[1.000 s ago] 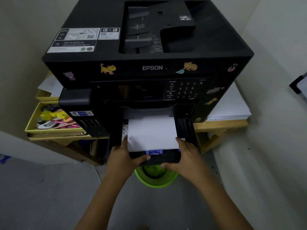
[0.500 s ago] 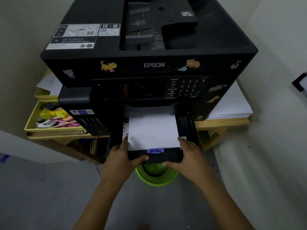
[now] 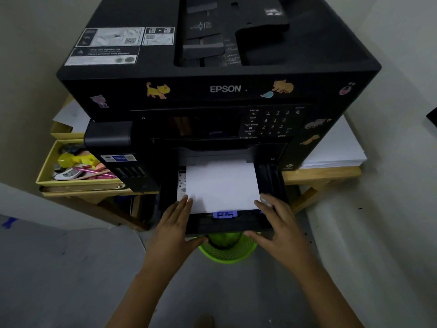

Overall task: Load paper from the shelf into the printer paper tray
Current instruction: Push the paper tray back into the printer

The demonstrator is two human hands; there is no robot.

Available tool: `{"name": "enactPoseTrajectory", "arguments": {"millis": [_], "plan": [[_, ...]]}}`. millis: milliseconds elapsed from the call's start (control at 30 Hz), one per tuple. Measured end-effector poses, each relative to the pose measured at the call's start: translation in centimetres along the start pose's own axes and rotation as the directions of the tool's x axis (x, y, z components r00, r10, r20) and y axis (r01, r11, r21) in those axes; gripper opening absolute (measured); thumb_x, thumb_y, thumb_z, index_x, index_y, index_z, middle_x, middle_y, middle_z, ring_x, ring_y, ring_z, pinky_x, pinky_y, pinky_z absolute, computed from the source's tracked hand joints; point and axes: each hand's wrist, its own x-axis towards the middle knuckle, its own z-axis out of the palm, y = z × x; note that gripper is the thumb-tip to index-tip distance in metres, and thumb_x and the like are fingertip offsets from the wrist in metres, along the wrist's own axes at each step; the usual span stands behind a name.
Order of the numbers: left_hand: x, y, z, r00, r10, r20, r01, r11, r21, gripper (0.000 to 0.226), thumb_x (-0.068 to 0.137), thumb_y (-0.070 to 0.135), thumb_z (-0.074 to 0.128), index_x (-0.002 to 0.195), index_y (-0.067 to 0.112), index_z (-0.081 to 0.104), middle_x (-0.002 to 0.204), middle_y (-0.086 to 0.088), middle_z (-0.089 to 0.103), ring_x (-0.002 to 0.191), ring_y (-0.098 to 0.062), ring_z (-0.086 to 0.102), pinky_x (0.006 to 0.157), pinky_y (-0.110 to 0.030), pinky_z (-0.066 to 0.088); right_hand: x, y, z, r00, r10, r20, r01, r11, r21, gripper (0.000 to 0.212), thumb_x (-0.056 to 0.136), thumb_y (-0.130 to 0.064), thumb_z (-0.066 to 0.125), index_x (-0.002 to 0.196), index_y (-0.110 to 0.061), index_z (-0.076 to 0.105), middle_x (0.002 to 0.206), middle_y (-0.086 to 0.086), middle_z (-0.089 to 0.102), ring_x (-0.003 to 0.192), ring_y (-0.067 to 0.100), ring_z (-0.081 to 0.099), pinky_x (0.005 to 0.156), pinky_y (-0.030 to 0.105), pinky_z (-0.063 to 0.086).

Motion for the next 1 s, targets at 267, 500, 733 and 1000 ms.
{"name": "enactPoseTrajectory", "arguments": {"millis": [267,500,733,1000], "plan": [[0.4,-0.5,0.7,0.999,0.045,-0.026,-0.043,0.996,0.076,0.091,0.073,0.049,0.089,0.146,0.005,0.057,0.145,-0.011,0.064,0.136,-0.036,0.056,0.111,-0.050,0.050,0.3,0.1,0.0,0.998,-0.002,0.058,0.010,0.990,-0.140,0.076,0.092,-0.069,0.062,0.146,-0.016,0.064,0.160,-0.002,0.052,0.149,0.018,0.045,0.123,0.038,0.038],[0.6,-1.2,1.0,0.996,0.088,-0.025,-0.084,0.988,0.130,0.086,0.073,0.051,0.088,0.140,0.003,0.063,0.137,-0.013,0.069,0.129,-0.035,0.060,0.108,-0.047,0.052,0.5,0.2,-0.1,0.991,0.058,0.121,-0.038,0.986,-0.163,0.086,0.089,-0.075,0.057,0.153,-0.019,0.059,0.158,-0.005,0.056,0.150,0.017,0.046,0.125,0.031,0.029],[0.5,-1.4,1.3,0.992,0.107,-0.065,-0.098,0.988,0.122,0.085,0.074,0.053,0.086,0.139,0.002,0.064,0.135,-0.014,0.070,0.129,-0.037,0.059,0.107,-0.048,0.052,0.5,0.7,0.1,0.992,0.055,0.117,-0.038,0.988,-0.147,0.088,0.088,-0.078,0.056,0.155,-0.020,0.057,0.159,-0.006,0.055,0.151,0.015,0.044,0.127,0.035,0.034],[0.9,-2.0,1.6,0.984,0.143,-0.108,-0.139,0.989,0.049,0.085,0.079,0.058,0.076,0.143,0.005,0.060,0.141,-0.012,0.066,0.136,-0.037,0.052,0.109,-0.052,0.052,0.8,2.1,0.9,0.997,-0.070,0.040,0.073,0.994,-0.076,0.080,0.091,-0.073,0.061,0.148,-0.017,0.065,0.154,-0.002,0.060,0.149,0.018,0.048,0.123,0.044,0.043]]}}
